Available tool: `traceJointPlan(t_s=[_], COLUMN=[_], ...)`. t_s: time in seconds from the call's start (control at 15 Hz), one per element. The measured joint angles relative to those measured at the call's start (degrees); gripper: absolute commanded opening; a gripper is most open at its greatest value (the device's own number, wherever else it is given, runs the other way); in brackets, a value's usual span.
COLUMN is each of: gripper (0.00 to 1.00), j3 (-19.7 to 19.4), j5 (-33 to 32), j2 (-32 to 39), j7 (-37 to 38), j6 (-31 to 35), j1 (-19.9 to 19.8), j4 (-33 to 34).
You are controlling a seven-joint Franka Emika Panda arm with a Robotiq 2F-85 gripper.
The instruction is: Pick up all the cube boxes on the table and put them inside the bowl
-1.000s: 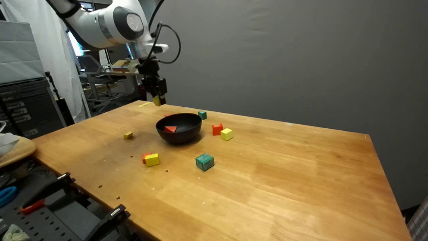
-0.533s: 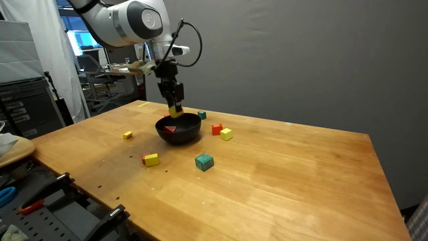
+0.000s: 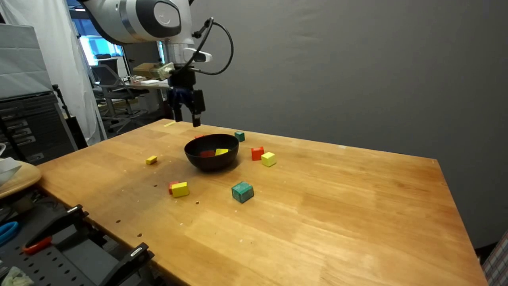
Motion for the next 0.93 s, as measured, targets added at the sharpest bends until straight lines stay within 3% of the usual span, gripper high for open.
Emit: traceJointPlan(t_s=[0.27,0.47,0.93], gripper=[1.00,1.00,1.00], j3=[4.9,7.8,10.9], j5=[0.4,1.0,5.1], j2=[-3.9,-3.4,6.7], j7=[-7.5,-14.1,-17.3], j6=[-5.8,-6.3,-3.0], j1=[0.6,1.0,2.2], j4=[-1.5,-1.3,1.6])
